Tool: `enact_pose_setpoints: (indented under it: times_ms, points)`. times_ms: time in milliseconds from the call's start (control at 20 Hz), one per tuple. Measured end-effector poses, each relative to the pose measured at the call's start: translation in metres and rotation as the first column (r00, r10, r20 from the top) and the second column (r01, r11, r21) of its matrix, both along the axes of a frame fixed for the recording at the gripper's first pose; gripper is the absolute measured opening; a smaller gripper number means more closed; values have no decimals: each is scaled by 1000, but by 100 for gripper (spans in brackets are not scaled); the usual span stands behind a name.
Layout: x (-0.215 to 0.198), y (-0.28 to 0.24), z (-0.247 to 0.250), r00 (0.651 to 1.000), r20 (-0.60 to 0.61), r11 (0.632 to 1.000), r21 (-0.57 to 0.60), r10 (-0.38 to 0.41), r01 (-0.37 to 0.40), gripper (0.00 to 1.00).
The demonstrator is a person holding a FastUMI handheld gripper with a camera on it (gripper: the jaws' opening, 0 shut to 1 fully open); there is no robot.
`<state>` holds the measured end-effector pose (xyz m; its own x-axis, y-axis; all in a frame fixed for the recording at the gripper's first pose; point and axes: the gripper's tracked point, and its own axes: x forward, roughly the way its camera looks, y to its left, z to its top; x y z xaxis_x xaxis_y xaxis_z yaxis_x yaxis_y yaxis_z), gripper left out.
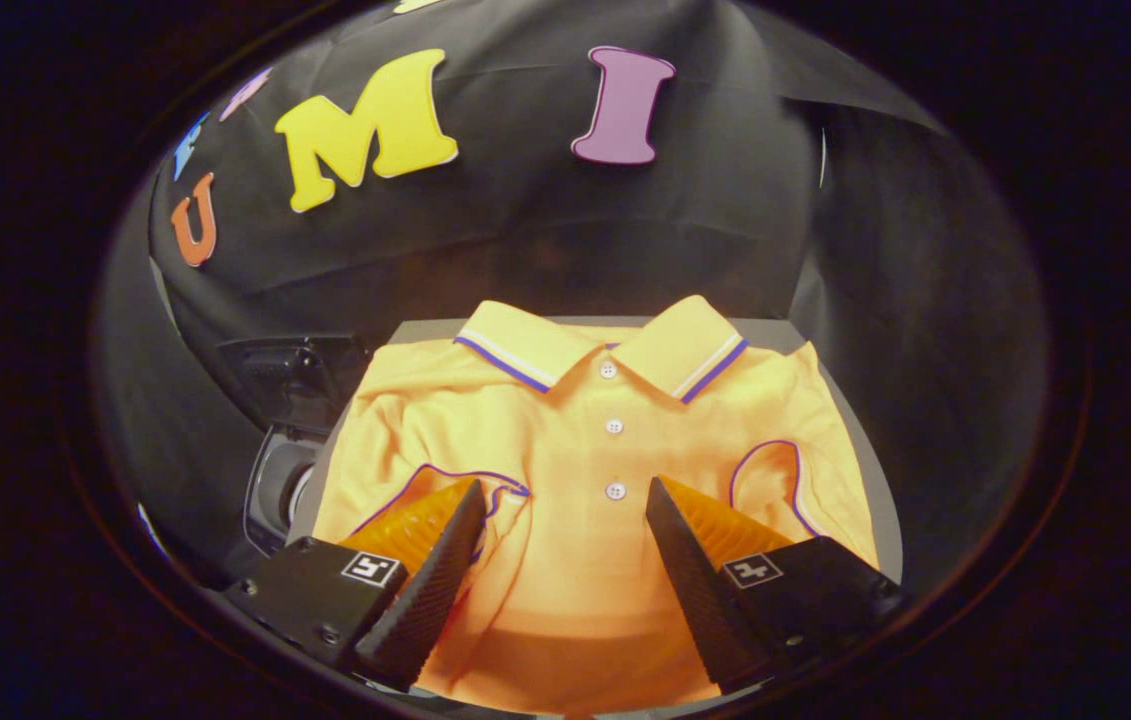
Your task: Put the clothes into the washing machine and then close the washing machine lid.
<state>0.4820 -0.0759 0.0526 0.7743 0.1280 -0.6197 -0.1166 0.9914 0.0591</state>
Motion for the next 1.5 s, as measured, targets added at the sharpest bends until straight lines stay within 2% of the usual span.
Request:
enact_pose_setpoints:
  times_ms: [100,150,250,400,600,1000,1250,1500]
  points:
    - [-2,9,-1,998,-50,999,-3,37,-37,98]
    - [-4,21,0,997,-52,997,45,56,-54,75]
    - [-7,22,2,996,-81,996,83,47,-41,28]
    - [-6,22,8,994,-110,983,181,17,4,10]
    - [-5,18,20,997,-78,985,171,-10,23,6]
    - [-27,28,102,999,38,982,187,-7,0,6]
    - [-43,54,145,994,100,988,144,45,-59,6]
    - [-56,91,166,985,128,985,114,113,-128,6]
